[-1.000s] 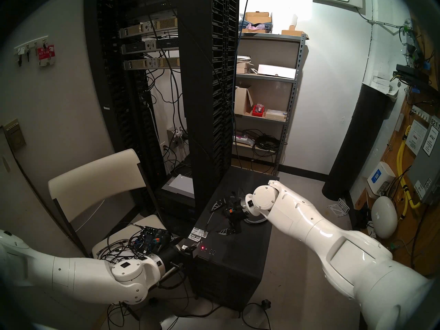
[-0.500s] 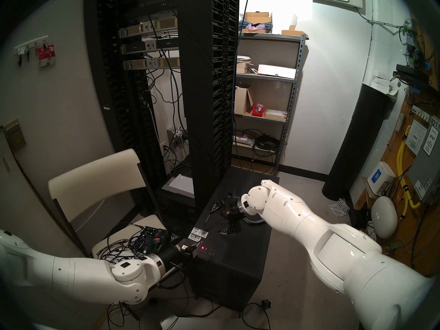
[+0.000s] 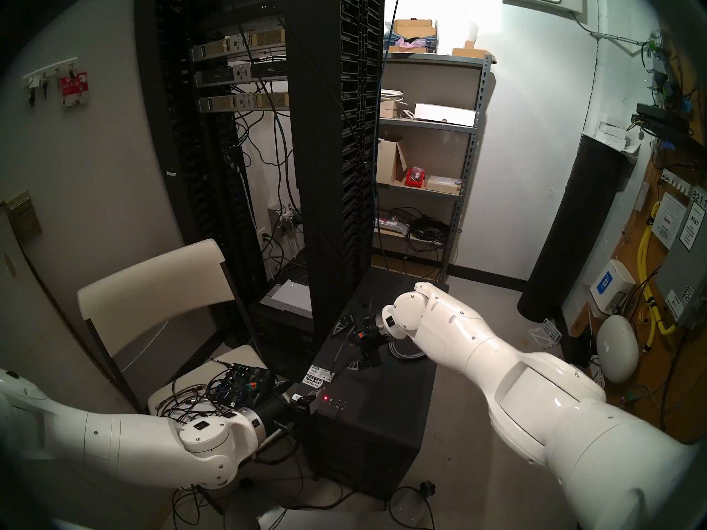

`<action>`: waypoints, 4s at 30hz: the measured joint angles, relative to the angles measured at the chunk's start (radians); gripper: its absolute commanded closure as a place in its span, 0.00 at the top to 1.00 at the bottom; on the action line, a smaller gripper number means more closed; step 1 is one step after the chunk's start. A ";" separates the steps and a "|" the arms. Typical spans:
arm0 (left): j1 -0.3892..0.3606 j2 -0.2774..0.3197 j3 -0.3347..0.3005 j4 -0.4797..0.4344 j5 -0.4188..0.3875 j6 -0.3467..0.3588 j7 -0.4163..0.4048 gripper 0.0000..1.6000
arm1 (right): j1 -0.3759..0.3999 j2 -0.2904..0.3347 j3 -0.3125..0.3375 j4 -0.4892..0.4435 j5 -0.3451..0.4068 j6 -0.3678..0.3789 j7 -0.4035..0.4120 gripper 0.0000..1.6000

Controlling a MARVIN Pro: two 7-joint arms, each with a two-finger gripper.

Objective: Insert the cable into the workstation's USB slot

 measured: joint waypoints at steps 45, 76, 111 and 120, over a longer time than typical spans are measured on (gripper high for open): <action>0.000 0.000 0.000 0.000 0.000 0.000 0.000 1.00 | -0.065 0.015 0.028 -0.045 -0.032 0.013 -0.005 0.00; 0.000 0.000 0.000 0.000 0.000 0.000 0.000 1.00 | -0.325 0.222 0.319 -0.042 0.650 -0.357 0.078 0.00; 0.000 -0.001 0.002 0.002 0.000 0.000 -0.001 1.00 | -0.400 0.356 0.107 -0.181 0.788 -0.428 -0.001 0.00; 0.000 -0.001 0.002 0.002 0.000 0.000 -0.002 1.00 | -0.400 0.396 0.077 -0.236 0.817 -0.428 -0.002 0.00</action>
